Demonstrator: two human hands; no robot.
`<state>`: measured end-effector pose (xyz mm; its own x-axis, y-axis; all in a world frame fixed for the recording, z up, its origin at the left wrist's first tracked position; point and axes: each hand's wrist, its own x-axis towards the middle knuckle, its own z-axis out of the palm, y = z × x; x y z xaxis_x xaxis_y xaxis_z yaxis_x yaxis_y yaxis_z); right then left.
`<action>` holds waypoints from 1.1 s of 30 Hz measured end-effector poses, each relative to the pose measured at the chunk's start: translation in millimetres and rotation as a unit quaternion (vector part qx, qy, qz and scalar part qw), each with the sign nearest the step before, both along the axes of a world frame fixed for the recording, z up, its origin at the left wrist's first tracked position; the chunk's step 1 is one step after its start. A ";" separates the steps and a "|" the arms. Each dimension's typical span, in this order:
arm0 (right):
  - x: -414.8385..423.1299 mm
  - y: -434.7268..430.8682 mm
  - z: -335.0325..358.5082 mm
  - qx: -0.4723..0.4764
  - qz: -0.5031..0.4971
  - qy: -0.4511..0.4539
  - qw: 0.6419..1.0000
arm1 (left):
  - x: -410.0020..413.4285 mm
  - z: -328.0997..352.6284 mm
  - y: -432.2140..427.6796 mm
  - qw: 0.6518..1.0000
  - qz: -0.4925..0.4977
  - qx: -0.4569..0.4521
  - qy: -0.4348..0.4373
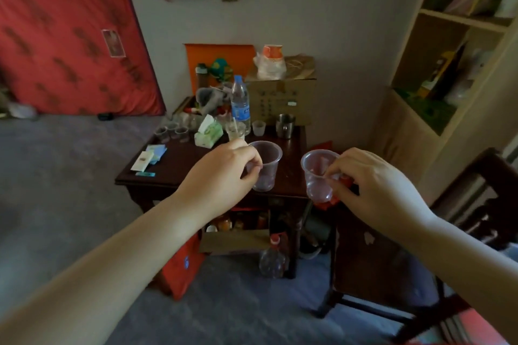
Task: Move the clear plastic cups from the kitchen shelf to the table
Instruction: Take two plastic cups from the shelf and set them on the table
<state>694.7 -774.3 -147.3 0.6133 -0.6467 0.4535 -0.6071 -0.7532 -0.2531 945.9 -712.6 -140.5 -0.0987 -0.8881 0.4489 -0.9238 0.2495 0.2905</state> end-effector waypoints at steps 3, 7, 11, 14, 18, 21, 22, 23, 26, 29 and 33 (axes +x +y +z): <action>33.7 -44.6 -3.3 -0.001 -0.005 -0.007 1.000 | 37.2 -5.4 -49.7 1.000 -0.003 -0.008 -0.001; 78.1 -109.4 -6.1 -0.002 -0.028 -0.024 0.999 | 82.4 -11.9 -117.4 1.000 -0.008 -0.003 0.004; 107.0 -158.3 -23.9 0.012 -0.051 -0.037 0.998 | 106.8 -27.6 -178.5 0.999 -0.024 0.014 0.025; 114.3 -189.3 -40.2 0.033 -0.063 -0.039 0.997 | 115.6 -41.3 -216.0 0.999 -0.021 0.029 0.026; 118.8 -243.1 -65.9 0.065 -0.062 -0.021 0.996 | 122.1 -63.1 -262.9 0.999 -0.002 0.042 0.019; 124.2 -286.9 -86.7 0.088 -0.051 -0.014 0.995 | 124.8 -84.8 -296.3 0.999 0.005 0.052 0.009; 126.3 -301.4 -93.2 0.099 -0.044 -0.014 0.994 | 125.1 -91.8 -307.3 0.998 0.009 0.060 0.007; 128.6 -315.9 -99.3 0.110 -0.037 -0.012 0.993 | 124.7 -98.2 -318.8 0.997 0.017 0.068 0.010; 135.2 -358.8 -118.5 0.140 -0.014 -0.009 0.990 | 121.0 -117.1 -354.3 0.994 0.052 0.090 0.045; 140.9 -398.8 -136.6 0.172 -0.001 -0.015 0.985 | 114.7 -135.9 -387.1 0.987 0.069 0.115 0.083; 147.3 -440.9 -161.3 0.211 0.013 -0.005 0.977 | 108.9 -163.2 -420.8 0.979 0.089 0.143 0.116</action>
